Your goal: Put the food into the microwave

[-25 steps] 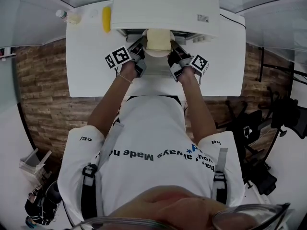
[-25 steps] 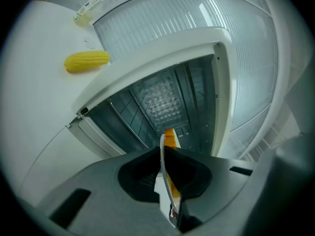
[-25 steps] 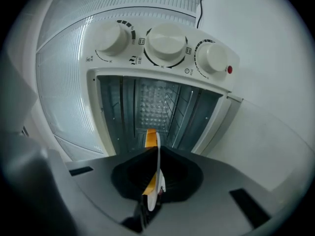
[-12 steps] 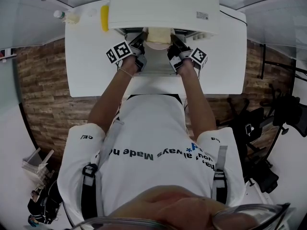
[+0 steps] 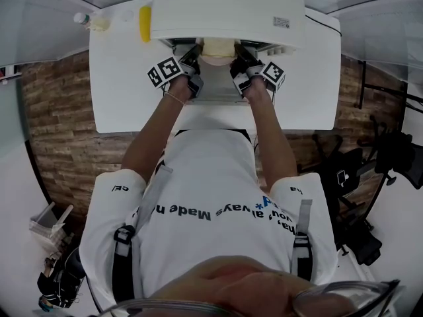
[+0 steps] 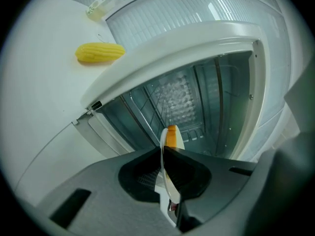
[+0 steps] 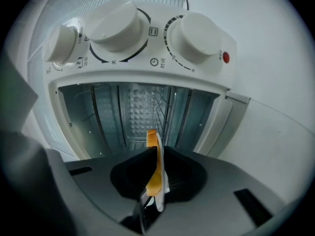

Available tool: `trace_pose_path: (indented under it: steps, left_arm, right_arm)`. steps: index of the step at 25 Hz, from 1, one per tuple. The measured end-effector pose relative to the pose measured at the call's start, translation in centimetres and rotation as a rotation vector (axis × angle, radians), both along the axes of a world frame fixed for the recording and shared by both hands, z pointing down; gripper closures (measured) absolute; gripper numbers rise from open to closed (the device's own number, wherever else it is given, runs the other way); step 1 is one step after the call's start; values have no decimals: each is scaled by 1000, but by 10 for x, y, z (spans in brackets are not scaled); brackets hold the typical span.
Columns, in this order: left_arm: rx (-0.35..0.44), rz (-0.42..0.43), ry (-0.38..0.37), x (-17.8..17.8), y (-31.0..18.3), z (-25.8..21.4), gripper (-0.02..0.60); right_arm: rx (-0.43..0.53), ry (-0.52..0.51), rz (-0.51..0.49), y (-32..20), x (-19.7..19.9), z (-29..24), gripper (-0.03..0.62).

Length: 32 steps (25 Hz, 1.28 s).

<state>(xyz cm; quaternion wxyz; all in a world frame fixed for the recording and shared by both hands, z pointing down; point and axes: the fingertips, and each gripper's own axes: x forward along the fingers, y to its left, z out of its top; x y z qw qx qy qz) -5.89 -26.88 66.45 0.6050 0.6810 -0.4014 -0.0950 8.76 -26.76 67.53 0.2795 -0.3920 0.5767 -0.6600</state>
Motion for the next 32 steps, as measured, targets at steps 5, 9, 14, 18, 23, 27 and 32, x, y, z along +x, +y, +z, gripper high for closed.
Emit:
trace_pose_path:
  steps: [5,9,14,18,23,27,32]
  left_arm:
    - [-11,-66,37,-1,-8,0,561]
    - [-19,-92,62,2,-11,0,561]
    - [-22,-103,73,2,-15,1,561]
    - [-21,-110,72,-1,-17,1,561]
    - [-31,-112,92,2,-17,2,561]
    - [-12,-102,105,2,-17,-3,560]
    - [-6,-105,100,-2,-11,-7,560]
  right_arm:
    - [16,3,5,1,1,-8,502]
    - [9,29,10,14,7,-6,503]
    - [6,1,2,24,0,-8,546]
    - [0,-6,-5,27,-4,-5,549]
    - [-8,-7,-8,30,-10,-4,571]
    - [-25,-26,37,27,-7,0,572]
    - [-29,-32,79,23,-7,-2,572]
